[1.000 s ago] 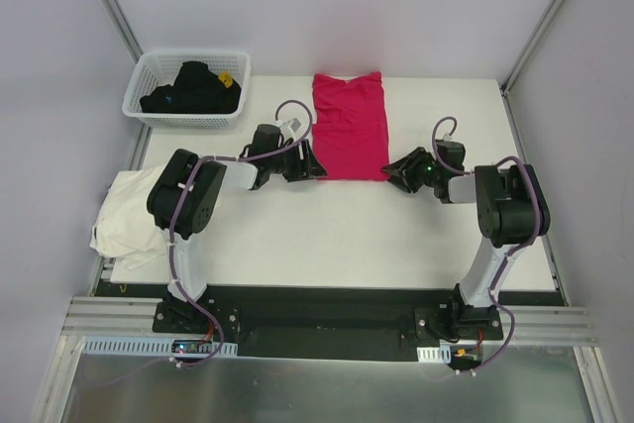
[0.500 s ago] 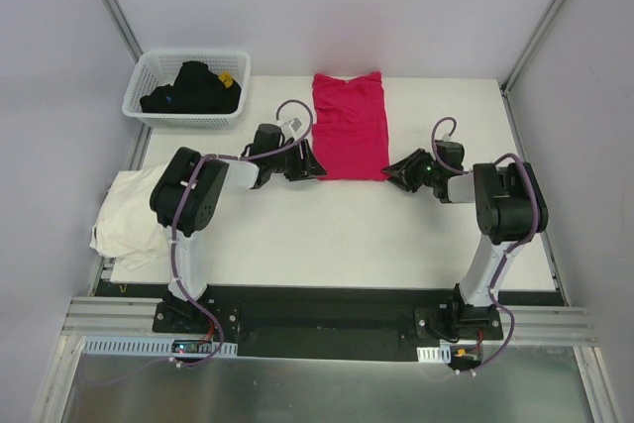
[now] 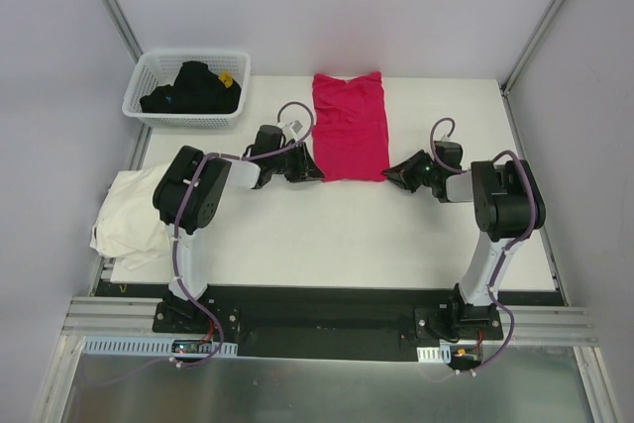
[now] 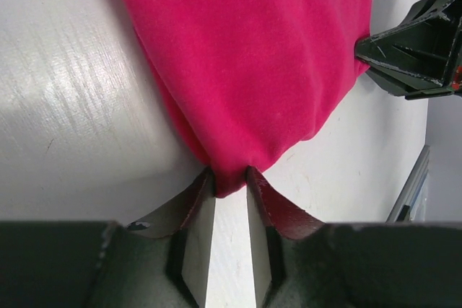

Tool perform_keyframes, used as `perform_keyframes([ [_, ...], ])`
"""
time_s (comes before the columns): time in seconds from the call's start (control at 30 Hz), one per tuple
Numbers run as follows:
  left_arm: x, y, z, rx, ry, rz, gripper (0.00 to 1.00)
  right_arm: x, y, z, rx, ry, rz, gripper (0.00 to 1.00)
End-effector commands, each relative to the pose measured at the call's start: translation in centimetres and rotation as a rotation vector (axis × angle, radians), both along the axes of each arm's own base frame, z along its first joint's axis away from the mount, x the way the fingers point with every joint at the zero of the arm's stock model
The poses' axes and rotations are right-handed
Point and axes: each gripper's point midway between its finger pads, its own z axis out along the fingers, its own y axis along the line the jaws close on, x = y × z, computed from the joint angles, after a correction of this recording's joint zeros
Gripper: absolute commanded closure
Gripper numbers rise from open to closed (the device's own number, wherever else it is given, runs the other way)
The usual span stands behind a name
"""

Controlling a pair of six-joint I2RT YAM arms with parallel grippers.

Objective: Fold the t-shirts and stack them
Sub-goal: Grab one side of the 2/3 rectangular tshirt with both arms

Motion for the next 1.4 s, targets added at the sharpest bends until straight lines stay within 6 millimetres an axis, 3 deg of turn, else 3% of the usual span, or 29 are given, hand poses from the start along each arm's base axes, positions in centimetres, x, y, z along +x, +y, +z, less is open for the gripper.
perform_keyframes([
  [0.0,-0.4,0.1,-1.4,0.024,0.035,-0.012,0.79,-0.9,-0.5,-2.9,-0.065,0.08,-0.02,0.95],
  [0.07,-0.5,0.1,-1.4,0.026,0.036,-0.015,0.85,-1.0,-0.4,-2.8,-0.063,0.08,-0.016,0.99],
  [0.3,-0.4,0.1,-1.4,0.025,0.038,-0.016,1.0,-0.9,-0.4,-2.8,-0.06,0.077,-0.016,0.99],
  [0.77,-1.1,1.0,-1.7,0.05,0.044,0.03,1.0,-1.4,-0.2,-2.8,-0.048,0.086,-0.013,0.99],
  [0.93,-1.6,1.5,-0.8,0.07,0.015,0.066,1.0,-2.1,-0.3,-2.7,-0.047,0.089,-0.019,0.99],
  [1.17,-4.0,1.8,-0.7,0.097,0.037,0.07,1.0,-4.5,-0.4,-2.6,-0.048,0.098,-0.005,0.99],
  [1.3,-5.7,2.1,-0.7,0.108,0.055,0.068,1.0,-6.6,-0.2,-2.1,-0.044,0.1,0.018,0.99],
  [1.37,-6.8,2.5,-0.5,0.114,0.063,0.069,1.0,-8.7,0.0,-2.6,-0.042,0.13,0.036,0.99],
])
